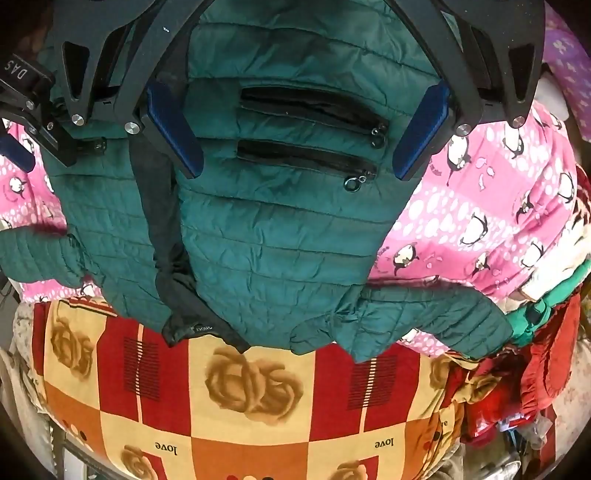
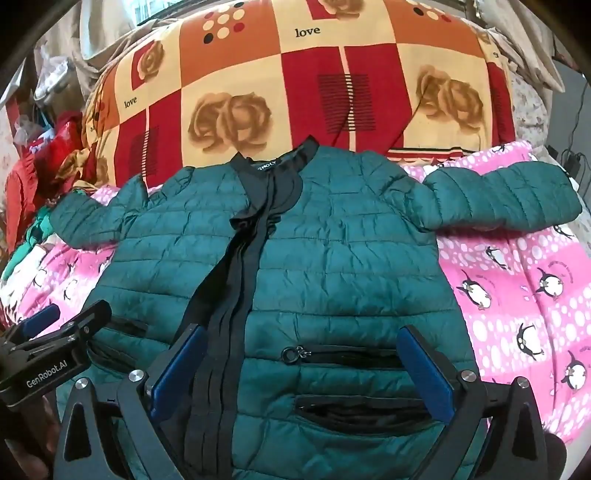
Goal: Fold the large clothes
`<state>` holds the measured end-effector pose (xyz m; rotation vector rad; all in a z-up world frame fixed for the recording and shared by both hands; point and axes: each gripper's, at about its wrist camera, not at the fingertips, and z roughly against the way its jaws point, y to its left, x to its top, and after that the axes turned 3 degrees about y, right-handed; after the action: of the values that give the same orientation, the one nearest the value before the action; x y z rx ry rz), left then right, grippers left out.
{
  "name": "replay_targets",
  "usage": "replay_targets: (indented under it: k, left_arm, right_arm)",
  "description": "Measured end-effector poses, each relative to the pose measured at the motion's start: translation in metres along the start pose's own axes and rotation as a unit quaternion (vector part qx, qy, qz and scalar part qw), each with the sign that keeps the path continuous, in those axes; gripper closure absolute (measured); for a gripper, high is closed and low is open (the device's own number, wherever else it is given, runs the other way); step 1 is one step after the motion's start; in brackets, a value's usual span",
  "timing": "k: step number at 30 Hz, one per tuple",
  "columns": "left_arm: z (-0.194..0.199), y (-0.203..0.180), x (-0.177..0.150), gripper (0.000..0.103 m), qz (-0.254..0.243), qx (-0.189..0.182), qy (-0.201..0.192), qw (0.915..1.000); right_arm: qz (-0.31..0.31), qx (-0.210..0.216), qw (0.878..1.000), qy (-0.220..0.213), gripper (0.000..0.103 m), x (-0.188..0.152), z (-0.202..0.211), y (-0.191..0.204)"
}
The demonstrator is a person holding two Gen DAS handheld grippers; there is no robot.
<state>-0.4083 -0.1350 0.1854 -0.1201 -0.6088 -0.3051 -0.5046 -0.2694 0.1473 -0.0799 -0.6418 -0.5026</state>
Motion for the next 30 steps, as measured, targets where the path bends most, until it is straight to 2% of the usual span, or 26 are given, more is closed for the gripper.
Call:
replay_targets:
  k: [8, 19, 30]
  left_arm:
    - [0.016, 0.026, -0.02, 0.001, -0.025, -0.008, 0.001, 0.9997]
    - [-0.019, 0.045, -0.011, 0.001, -0.034, -0.019, 0.005, 0.9992]
    - [-0.034, 0.052, -0.013, 0.001, -0.037, -0.022, 0.007, 0.999]
  right_arm:
    - [-0.006, 0.001, 1.0, 0.001, 0.0, 0.002, -0.007, -0.005]
    - [-0.005, 0.001, 1.0, 0.005, 0.0, 0.003, -0.012, -0.003]
    - [-0.008, -0.002, 1.0, 0.001, 0.0, 0.002, -0.015, -0.005]
